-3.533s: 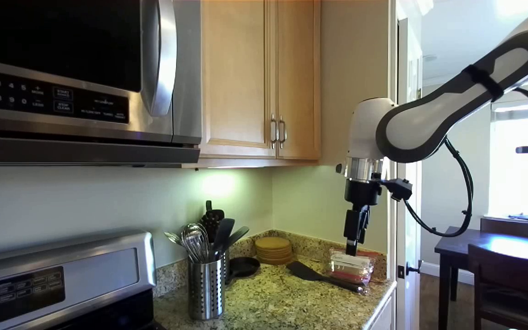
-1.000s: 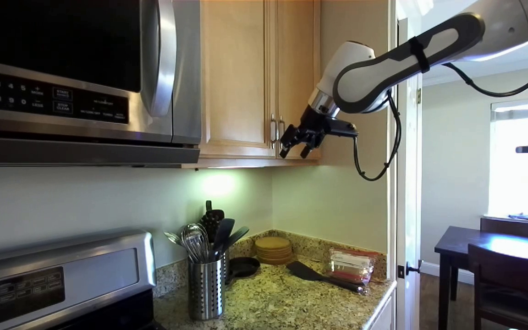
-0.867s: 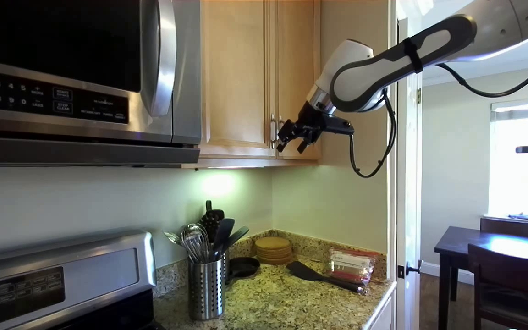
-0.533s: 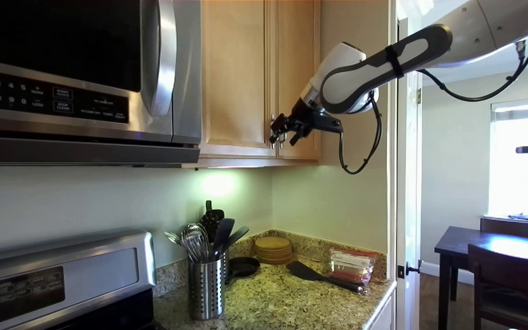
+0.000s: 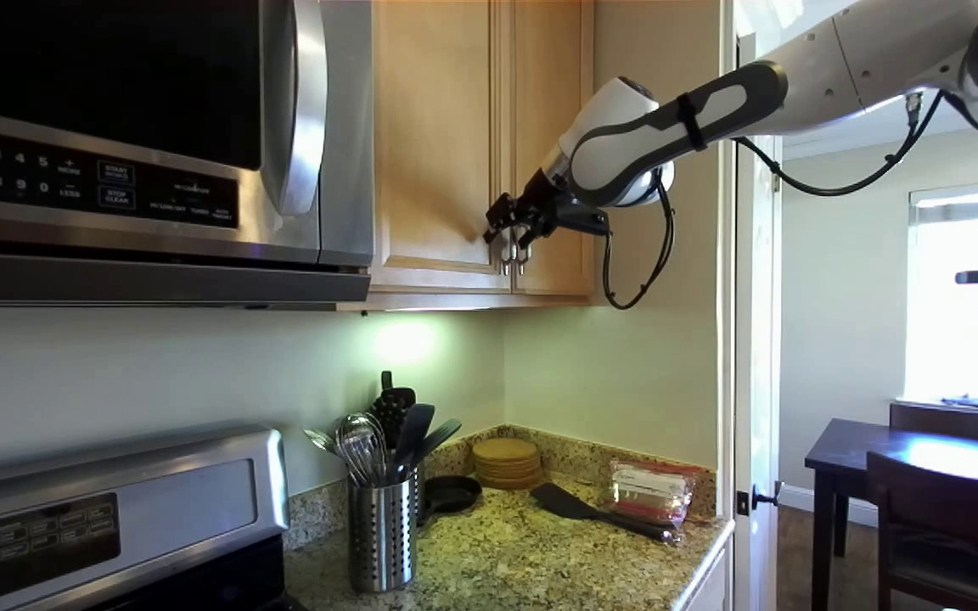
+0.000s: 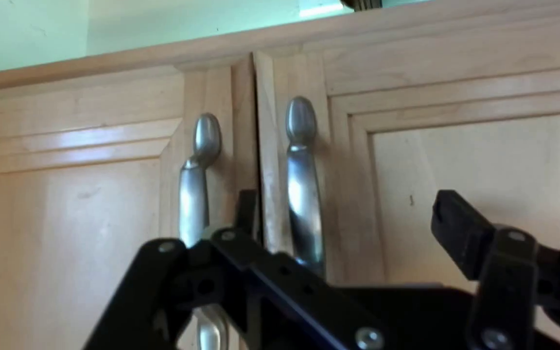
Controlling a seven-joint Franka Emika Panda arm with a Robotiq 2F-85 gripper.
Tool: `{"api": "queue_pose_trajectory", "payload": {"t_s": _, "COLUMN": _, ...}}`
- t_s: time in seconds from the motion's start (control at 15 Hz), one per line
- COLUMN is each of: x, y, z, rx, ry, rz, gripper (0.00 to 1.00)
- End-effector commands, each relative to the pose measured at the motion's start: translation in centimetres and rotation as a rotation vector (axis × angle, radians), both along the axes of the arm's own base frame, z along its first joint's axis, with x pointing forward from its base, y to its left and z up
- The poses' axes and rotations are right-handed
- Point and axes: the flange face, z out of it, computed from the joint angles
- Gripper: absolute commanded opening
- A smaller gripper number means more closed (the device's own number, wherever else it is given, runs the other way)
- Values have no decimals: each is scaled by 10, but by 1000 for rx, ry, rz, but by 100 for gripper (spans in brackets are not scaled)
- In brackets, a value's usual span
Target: Open the top left cabinet door then remove the brown bottle out of the cabinet and close the left cabinet door
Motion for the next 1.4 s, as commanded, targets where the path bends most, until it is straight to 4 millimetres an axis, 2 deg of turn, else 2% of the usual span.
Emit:
{"api": "queue_pose_trajectory", "payload": {"t_s": 0.0, "x": 5, "y": -11, "z": 5, "rx": -11, "ry": -18, "rz": 23, "gripper": 63}}
{"api": "queue_pose_trajectory", "payload": {"t_s": 0.2, "x": 2, "y": -18, "z": 1, "rx": 8, "ry": -7, "rz": 64, "gripper": 41}}
{"api": "queue_pose_trajectory", "payload": {"t_s": 0.47, "x": -4, "y": -30, "z": 2, "rx": 16, "ry": 7, "rz": 143, "gripper": 17}}
{"api": "queue_pose_trajectory", "payload": {"t_s": 0.67, "x": -12, "y": -42, "z": 2, "rx": -1, "ry": 9, "rz": 191, "gripper": 10}}
{"api": "queue_pose_trajectory", "payload": {"t_s": 0.8, "x": -16, "y": -45, "z": 0, "rx": -22, "ry": 6, "rz": 204, "gripper": 11}}
{"api": "queue_pose_trajectory", "payload": {"t_s": 0.87, "x": -17, "y": -47, "z": -2, "rx": -38, "ry": 0, "rz": 203, "gripper": 7}}
{"api": "queue_pose_trajectory", "payload": {"t_s": 1.13, "x": -36, "y": -22, "z": -12, "rx": -69, "ry": 10, "rz": 261, "gripper": 10}}
{"api": "queue_pose_trajectory", "payload": {"t_s": 1.33, "x": -60, "y": -9, "z": -23, "rx": -103, "ry": 43, "rz": 276, "gripper": 10}}
